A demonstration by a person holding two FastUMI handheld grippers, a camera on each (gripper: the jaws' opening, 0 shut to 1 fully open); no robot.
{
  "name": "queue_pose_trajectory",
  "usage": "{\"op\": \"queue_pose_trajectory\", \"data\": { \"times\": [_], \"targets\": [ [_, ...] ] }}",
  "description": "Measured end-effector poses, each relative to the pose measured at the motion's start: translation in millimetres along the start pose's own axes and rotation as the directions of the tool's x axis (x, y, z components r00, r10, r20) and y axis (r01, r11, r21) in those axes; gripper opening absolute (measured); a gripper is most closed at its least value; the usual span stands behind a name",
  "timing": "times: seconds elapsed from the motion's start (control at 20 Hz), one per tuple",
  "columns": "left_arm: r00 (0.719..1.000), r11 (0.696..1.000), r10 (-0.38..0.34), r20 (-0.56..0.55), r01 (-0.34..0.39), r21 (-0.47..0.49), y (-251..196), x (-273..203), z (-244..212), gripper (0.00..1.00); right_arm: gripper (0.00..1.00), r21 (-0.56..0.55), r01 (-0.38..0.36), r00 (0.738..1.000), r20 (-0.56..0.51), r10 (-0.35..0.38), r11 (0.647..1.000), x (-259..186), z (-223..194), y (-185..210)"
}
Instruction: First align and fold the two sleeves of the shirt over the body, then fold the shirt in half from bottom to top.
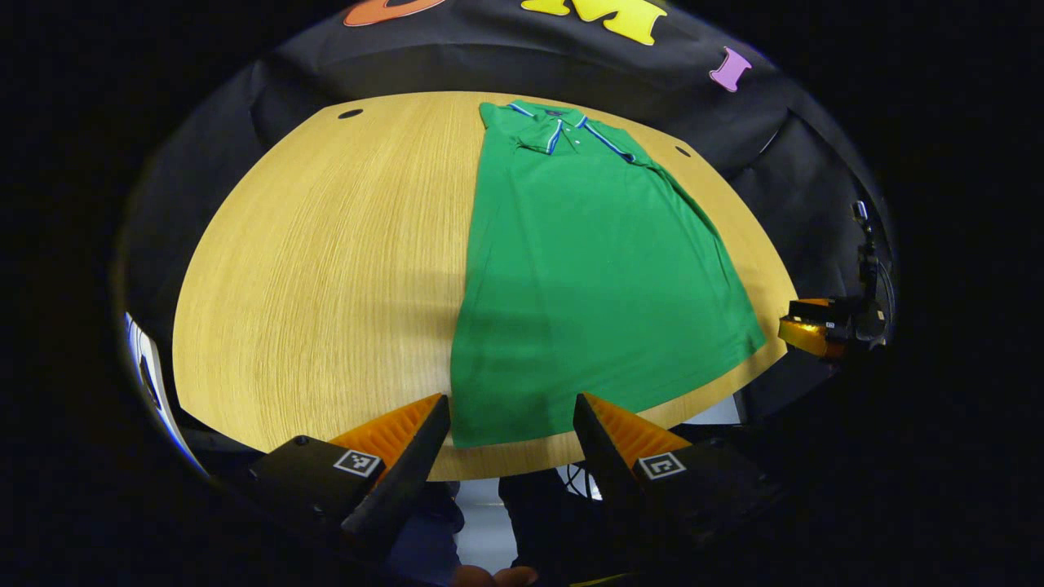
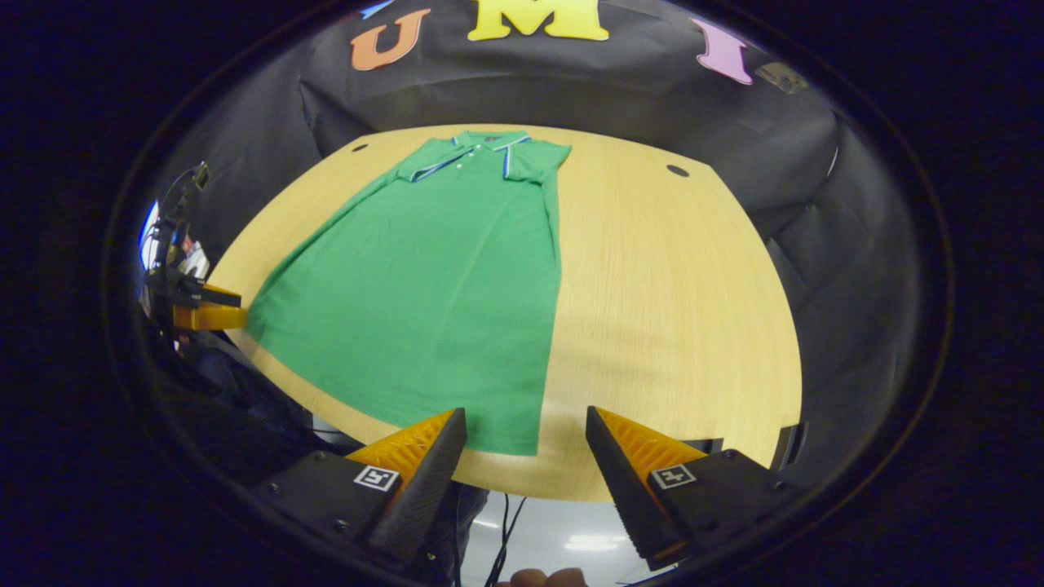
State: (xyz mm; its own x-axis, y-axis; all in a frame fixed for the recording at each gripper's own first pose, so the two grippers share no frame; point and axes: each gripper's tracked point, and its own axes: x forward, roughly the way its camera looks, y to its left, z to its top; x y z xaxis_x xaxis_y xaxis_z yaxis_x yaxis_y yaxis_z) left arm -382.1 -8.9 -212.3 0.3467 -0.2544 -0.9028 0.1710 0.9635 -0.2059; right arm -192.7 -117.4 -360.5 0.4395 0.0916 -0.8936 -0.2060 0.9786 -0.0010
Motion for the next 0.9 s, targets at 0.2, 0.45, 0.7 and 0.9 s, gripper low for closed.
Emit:
{"op": "queue_pose_trajectory", "data": {
  "times": [0.2,0.45,0.7,0.9],
  "targets": [
    [0.999,0.999,0.048,-0.02,-0.047,0.014,10,12,-11,0.99,0.94,0.011,0.004,1.0,-0.03,-0.004,1.0,14,-5,5],
    [0.997,0.995,0.065,-0.031,-0.062,0.078,8,26,-18,0.99,0.96,-0.017,0.0,0.999,-0.043,-0.001,1.0,34,-5,15],
    [0.993,0.985,0.114,-0.037,-0.109,0.133,12,32,-18,0.99,0.96,-0.018,0.001,0.998,-0.06,-0.002,1.0,47,-8,19],
    [0.992,0.984,0.123,-0.035,-0.117,0.134,12,33,-14,0.96,0.88,0.022,-0.027,0.998,-0.06,0.029,0.999,49,-10,24]
  ]
}}
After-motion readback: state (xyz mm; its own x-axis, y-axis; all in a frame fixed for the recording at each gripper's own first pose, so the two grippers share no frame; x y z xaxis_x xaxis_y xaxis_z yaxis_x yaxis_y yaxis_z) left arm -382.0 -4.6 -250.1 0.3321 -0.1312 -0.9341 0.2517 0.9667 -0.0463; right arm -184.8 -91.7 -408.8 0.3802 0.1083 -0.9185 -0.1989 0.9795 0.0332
